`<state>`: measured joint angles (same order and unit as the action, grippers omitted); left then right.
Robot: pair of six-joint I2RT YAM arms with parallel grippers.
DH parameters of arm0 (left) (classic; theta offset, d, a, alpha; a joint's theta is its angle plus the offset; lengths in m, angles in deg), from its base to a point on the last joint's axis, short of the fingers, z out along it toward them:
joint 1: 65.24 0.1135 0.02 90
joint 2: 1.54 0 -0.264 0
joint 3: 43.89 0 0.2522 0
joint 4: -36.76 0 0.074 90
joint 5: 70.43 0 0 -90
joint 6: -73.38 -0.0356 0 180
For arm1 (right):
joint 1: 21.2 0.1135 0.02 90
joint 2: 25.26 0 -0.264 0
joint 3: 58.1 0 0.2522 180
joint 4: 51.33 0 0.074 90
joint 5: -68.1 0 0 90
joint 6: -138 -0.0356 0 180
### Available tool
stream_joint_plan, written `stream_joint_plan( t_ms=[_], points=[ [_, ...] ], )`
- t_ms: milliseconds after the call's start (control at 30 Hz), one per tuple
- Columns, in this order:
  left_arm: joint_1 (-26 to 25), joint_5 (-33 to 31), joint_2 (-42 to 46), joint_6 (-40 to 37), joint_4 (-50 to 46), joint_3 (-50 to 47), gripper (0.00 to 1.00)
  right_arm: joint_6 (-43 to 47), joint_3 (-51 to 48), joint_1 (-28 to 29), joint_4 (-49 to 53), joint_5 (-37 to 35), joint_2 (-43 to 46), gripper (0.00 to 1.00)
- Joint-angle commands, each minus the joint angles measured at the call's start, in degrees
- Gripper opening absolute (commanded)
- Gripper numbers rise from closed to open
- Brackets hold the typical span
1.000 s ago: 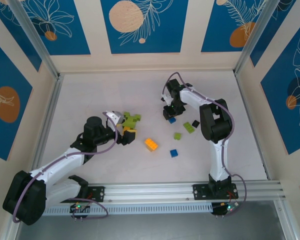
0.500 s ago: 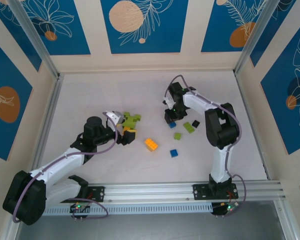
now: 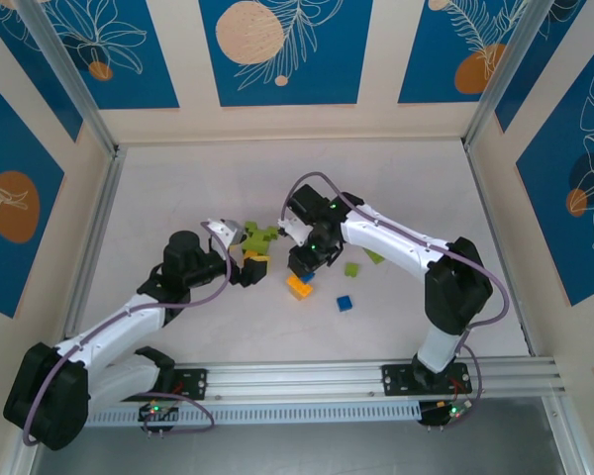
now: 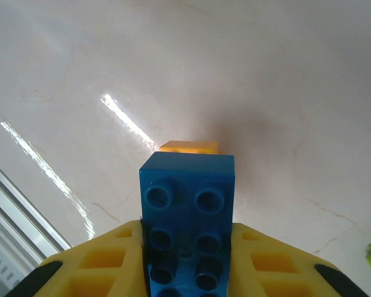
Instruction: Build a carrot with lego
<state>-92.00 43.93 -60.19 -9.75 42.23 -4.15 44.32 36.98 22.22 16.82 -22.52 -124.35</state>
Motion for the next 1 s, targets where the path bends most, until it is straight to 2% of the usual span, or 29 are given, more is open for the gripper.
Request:
stream_joint_plan(
  t_ms=[0, 967],
  points=[
    [0.1, 0.2, 1.2, -1.3, 1.0, 0.6, 0.99, -1.6, 0.7, 0.6, 2.0, 0.4, -0.5, 0.3],
    [0.1, 1.2, -0.3, -1.5, 1.3, 1.1, 0.99, -1.8, -1.2, 2.2, -0.3, 0.4, -4.8, 0.3]
  ],
)
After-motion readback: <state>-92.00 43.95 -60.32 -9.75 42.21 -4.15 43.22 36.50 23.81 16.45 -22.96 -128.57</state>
